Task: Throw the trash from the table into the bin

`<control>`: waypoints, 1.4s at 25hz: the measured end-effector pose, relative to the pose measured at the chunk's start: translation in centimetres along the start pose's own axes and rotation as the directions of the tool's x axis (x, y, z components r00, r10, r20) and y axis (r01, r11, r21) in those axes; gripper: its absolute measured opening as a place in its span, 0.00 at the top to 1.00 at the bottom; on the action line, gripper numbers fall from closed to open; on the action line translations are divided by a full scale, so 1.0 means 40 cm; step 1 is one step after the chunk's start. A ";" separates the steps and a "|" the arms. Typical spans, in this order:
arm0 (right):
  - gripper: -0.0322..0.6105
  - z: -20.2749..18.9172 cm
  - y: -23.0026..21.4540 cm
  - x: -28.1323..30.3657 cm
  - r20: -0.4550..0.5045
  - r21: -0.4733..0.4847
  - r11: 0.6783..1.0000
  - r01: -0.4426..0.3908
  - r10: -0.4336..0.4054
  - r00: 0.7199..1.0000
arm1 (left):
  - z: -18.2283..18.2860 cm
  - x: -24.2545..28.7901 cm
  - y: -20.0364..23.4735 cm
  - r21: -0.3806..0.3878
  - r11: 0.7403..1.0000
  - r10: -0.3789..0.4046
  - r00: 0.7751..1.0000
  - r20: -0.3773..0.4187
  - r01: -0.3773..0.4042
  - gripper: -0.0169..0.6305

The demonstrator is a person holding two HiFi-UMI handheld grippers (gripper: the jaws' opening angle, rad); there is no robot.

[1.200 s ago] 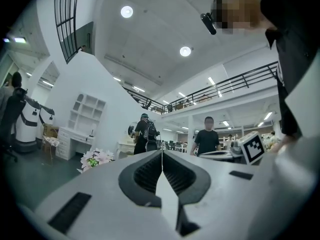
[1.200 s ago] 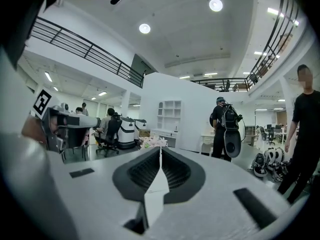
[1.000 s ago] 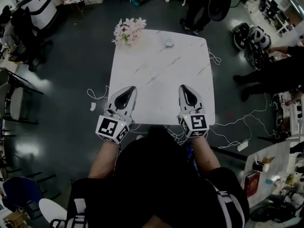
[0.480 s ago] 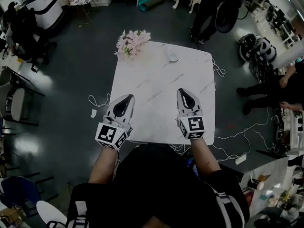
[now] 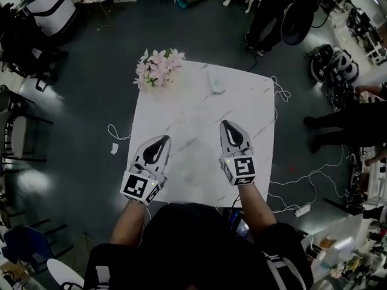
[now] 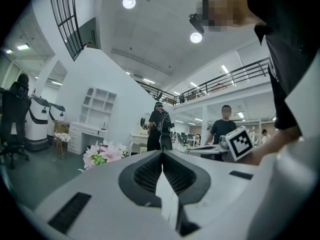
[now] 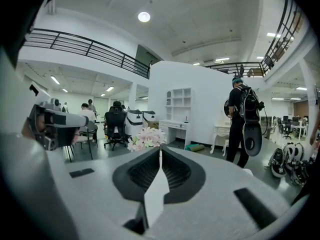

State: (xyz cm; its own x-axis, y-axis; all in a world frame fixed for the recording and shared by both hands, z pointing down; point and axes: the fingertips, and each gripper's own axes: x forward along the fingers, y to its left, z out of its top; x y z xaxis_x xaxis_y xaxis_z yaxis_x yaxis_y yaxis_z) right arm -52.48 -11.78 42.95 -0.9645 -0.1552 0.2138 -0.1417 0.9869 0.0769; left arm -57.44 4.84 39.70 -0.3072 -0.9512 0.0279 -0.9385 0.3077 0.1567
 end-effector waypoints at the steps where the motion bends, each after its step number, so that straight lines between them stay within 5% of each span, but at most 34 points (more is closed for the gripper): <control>1: 0.93 -0.008 -0.014 0.017 -0.002 0.006 1.000 -0.002 0.002 1.000 | -0.010 0.023 0.001 -0.003 1.000 -0.002 1.000 -0.013 0.002 0.95; 18: 0.93 -0.145 -0.199 0.237 -0.059 0.085 0.996 -0.017 0.022 0.998 | -0.092 0.314 0.062 -0.027 0.999 0.038 0.998 -0.057 -0.040 0.95; 28: 0.92 -0.229 -0.253 0.374 -0.102 0.129 0.992 -0.002 0.015 0.995 | -0.164 0.359 0.083 -0.049 0.997 0.053 0.993 -0.104 -0.058 0.95; 35: 0.50 -0.341 -0.281 0.469 -0.190 0.174 0.983 0.054 -0.021 0.982 | -0.220 0.328 0.107 -0.060 0.994 0.084 0.981 -0.173 -0.096 0.95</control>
State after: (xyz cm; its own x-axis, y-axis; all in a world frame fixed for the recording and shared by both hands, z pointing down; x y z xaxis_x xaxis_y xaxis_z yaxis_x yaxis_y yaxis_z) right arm -65.92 -26.40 59.39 -0.9015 -0.1810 0.3932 -0.2304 0.9696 -0.0820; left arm -64.10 -6.50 49.41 -0.3533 -0.9113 0.2113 -0.8935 0.3956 0.2126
